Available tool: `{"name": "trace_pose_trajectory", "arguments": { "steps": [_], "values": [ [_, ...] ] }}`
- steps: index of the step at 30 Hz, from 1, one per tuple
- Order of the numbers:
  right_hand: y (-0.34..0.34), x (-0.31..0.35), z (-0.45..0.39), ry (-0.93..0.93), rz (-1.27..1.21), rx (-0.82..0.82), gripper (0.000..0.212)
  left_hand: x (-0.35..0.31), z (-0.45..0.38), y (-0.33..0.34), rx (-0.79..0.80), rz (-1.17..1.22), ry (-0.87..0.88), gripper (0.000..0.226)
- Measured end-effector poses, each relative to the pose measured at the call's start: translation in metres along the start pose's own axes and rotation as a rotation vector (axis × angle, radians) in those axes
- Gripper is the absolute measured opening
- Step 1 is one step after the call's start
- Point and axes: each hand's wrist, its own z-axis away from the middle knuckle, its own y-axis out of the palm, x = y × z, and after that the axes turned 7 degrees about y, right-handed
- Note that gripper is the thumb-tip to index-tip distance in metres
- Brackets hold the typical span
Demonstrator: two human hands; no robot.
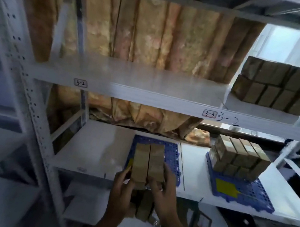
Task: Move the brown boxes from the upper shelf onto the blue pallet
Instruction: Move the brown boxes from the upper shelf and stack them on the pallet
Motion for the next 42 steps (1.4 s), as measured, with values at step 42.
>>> {"name": "trace_pose_trajectory", "arguments": {
  "steps": [42],
  "values": [
    [0.115,-0.094,-0.264,0.495,0.105,-0.088,0.053,0.149,-0.292,-0.011,0.21,-0.296,-0.372,0.053]
  ]
}}
